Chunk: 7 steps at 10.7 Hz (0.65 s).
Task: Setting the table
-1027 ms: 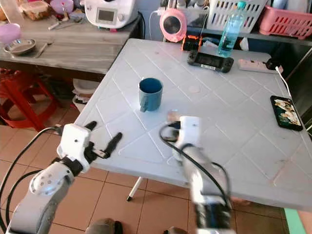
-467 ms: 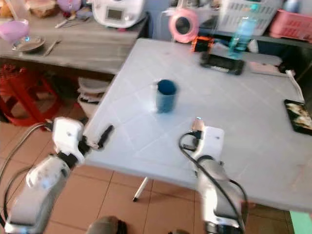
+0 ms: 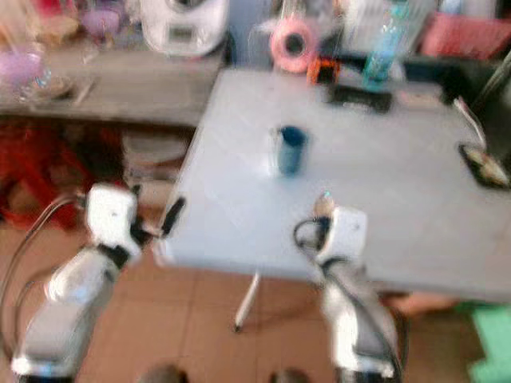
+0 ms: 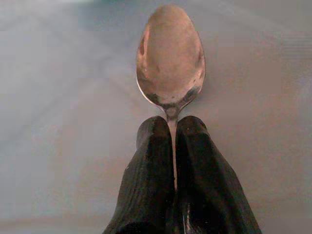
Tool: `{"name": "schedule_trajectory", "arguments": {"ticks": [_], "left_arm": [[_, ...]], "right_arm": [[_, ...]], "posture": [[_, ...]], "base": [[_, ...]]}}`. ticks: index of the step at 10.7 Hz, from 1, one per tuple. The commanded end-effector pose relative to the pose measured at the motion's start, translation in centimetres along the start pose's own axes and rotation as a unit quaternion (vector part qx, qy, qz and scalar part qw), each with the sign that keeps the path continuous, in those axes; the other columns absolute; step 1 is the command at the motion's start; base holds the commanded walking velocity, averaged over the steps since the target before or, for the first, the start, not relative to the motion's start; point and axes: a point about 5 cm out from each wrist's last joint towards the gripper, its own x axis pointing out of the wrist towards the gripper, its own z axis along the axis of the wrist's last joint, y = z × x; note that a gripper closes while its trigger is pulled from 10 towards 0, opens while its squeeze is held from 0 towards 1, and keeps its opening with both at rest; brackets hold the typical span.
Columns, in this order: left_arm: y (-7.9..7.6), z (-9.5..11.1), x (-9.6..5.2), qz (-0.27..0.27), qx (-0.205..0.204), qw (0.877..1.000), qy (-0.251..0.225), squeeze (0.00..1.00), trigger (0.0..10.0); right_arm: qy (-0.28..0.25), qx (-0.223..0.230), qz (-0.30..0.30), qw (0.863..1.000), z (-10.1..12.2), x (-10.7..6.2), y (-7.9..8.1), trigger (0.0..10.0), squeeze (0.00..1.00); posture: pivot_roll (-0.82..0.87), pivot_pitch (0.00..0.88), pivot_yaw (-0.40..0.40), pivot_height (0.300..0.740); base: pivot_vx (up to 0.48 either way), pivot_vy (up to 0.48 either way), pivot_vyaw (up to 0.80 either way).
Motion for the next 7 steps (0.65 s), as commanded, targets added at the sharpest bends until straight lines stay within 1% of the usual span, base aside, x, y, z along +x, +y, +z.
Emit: {"name": "schedule_trajectory", "arguments": {"ticks": [1,2,3,4,5,6,7], "left_arm": [[-0.2,0.6,0.4,-0.004,0.005,1.0,-0.017,0.0,10.0],[-0.4,0.9,0.6,-0.004,0.005,0.999,-0.034,0.0,10.0],[-0.4,1.0,0.7,-0.002,0.002,0.999,-0.036,0.0,10.0],[-0.2,1.0,0.9,0.007,0.001,0.999,-0.038,0.0,10.0],[0.3,1.1,1.1,0.03,0.012,0.999,-0.043,0.0,10.0],[0.7,1.1,1.5,0.05,0.005,0.998,-0.041,0.0,10.0],[0.9,1.2,1.6,0.059,0.007,0.997,-0.044,0.0,10.0]], "right_arm": [[0.001,-0.002,0.005,1.0,0.2,0.2,0.0,10.0,0.0],[-0.02,-0.012,0.004,1.0,0.7,0.5,0.0,10.0,0.0],[-0.04,-0.019,0.007,0.999,1.4,0.7,0.0,10.0,0.0],[-0.048,-0.021,0.009,0.999,1.8,1.0,0.1,10.0,0.0],[-0.057,-0.024,0.011,0.998,2.5,1.2,0.2,10.0,0.0],[-0.073,-0.022,0.021,0.997,3.4,1.4,0.5,10.0,0.0],[-0.073,-0.024,0.02,0.997,3.6,1.6,0.4,10.0,0.0]], "posture": [[0.04,0.0,-0.026,0.74],[0.04,0.0,-0.025,0.74],[0.04,0.0,-0.025,0.74],[0.04,0.0,-0.025,0.74],[0.04,0.0,-0.026,0.74],[0.04,0.0,-0.028,0.74],[0.04,0.0,-0.033,0.74]], "base": [[0.0,0.48,0.0],[0.0,0.424,0.0],[0.285,0.386,0.0],[0.281,0.39,0.0],[0.401,0.262,0.0],[0.424,0.0,0.0],[0.345,0.334,0.0]]}}
